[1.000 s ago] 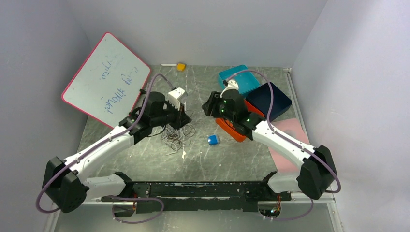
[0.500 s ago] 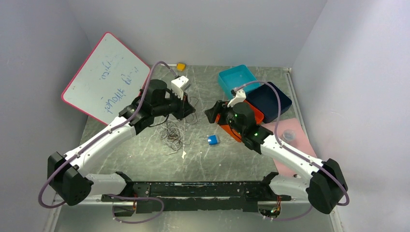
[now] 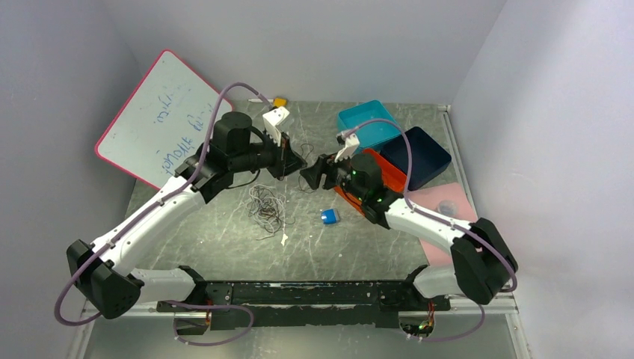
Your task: Untangle the cables
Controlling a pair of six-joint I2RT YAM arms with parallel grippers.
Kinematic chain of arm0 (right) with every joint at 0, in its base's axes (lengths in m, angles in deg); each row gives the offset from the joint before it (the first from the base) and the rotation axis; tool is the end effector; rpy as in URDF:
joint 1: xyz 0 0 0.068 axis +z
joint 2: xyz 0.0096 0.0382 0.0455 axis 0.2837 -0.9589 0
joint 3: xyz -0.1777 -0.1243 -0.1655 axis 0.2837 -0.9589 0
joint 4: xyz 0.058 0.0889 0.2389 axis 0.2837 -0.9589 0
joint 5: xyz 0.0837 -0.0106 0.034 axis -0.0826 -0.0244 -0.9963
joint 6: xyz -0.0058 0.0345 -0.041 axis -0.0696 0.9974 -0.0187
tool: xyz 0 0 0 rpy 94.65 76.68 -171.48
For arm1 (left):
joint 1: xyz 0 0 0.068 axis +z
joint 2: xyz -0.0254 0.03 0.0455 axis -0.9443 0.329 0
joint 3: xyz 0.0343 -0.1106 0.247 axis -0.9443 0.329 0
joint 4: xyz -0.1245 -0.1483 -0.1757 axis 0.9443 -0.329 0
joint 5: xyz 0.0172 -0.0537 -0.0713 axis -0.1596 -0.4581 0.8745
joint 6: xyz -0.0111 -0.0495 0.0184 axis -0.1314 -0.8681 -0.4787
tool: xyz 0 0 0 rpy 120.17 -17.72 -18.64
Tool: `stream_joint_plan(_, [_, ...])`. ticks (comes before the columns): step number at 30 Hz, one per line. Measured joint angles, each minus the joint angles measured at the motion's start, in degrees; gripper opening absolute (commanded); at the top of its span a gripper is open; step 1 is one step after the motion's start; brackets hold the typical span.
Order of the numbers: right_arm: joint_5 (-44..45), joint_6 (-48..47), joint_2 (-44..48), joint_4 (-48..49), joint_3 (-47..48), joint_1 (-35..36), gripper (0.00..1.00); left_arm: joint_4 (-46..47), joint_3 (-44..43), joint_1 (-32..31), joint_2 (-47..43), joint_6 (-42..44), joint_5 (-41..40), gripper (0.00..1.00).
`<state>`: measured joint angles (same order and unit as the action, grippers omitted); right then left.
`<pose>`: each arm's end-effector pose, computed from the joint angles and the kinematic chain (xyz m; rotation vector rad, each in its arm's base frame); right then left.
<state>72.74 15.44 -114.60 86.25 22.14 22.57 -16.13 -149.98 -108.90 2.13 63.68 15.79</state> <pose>0.2294 0.1899 0.2572 -0.3057 1.8224 0.8577 0.2133 -0.1867 0.3812 0.7644 1.8500 -0.9849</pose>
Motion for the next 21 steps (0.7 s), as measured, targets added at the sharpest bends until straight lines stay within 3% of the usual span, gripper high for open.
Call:
stream_joint_plan(14, [2.5, 0.9, -10.4, 1.4, 3.1, -0.3, 0.35, -4.3, -10.4, 0.0, -1.2, -0.6, 3.3, 0.07])
stream_joint_plan(21, [2.9, 2.1, -11.3, 1.4, 3.1, -0.5, 0.12, -6.5, -13.6, 0.0, -3.4, -0.4, 2.7, 0.07])
